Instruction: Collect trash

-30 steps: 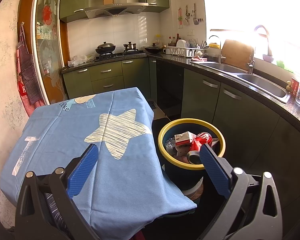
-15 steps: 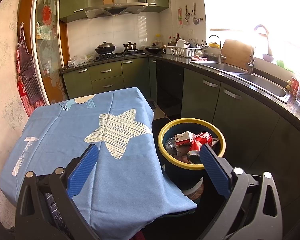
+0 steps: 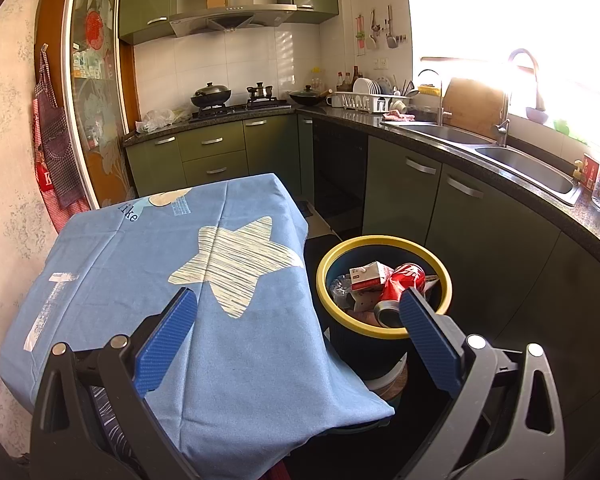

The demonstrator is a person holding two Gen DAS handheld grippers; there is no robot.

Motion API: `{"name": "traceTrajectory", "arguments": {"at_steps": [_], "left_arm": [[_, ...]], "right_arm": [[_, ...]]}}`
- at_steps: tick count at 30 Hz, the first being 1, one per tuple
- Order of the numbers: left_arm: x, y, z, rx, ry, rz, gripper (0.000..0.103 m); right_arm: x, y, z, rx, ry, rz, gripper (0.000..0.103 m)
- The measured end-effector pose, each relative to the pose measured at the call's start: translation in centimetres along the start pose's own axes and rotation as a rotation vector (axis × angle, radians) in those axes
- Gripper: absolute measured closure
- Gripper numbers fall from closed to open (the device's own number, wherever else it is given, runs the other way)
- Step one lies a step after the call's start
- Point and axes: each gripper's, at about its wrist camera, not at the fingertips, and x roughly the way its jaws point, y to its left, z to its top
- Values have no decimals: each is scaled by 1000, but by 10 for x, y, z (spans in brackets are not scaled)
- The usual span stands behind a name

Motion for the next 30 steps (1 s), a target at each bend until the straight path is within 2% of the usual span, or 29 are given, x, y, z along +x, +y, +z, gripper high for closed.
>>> {"name": "traceTrajectory", "arguments": {"at_steps": [19, 24, 30], "left_arm": [[0, 0, -1, -1, 4, 3, 5], [-1, -2, -3, -2, -36, 16, 5], [11, 1, -1, -2, 22, 13, 5]], "right_arm": [[2, 0, -1, 2, 3, -1, 7], [2, -1, -2, 2, 4, -1, 7], [6, -3, -5, 6, 9, -1, 7]]}}
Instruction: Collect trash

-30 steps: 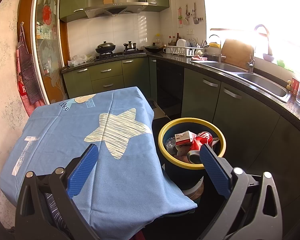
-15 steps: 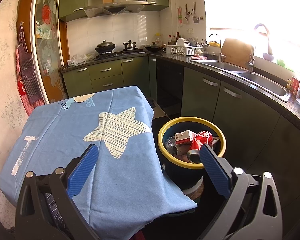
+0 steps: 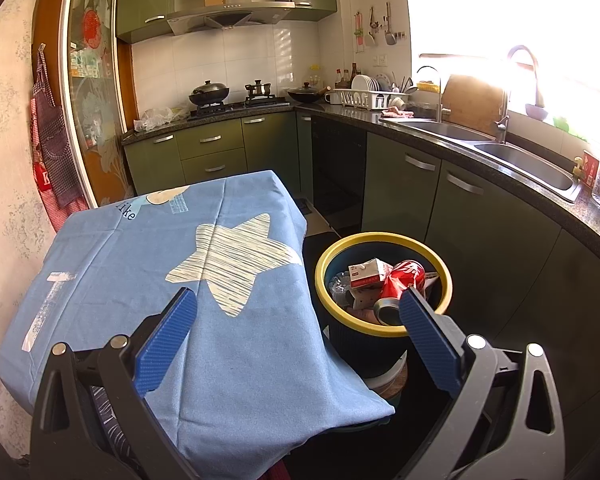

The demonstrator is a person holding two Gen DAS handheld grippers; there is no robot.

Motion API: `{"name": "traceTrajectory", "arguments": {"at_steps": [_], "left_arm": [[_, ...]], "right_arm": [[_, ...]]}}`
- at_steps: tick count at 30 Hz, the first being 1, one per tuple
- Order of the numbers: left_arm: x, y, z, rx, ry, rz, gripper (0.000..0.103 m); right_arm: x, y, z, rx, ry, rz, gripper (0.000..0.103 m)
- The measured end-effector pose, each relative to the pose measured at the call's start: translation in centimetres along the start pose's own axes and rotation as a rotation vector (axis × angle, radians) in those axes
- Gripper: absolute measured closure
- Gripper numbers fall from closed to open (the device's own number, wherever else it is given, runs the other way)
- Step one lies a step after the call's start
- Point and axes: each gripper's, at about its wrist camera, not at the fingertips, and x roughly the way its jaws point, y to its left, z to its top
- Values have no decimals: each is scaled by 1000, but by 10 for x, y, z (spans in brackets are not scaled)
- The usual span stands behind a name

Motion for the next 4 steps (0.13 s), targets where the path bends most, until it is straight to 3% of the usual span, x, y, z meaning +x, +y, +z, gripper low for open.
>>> {"name": "traceTrajectory", "arguments": {"at_steps": [4], "left_arm": [[17, 8, -1, 6, 24, 16, 5]], "right_arm": [[6, -1, -1, 5, 9, 0, 7]]}}
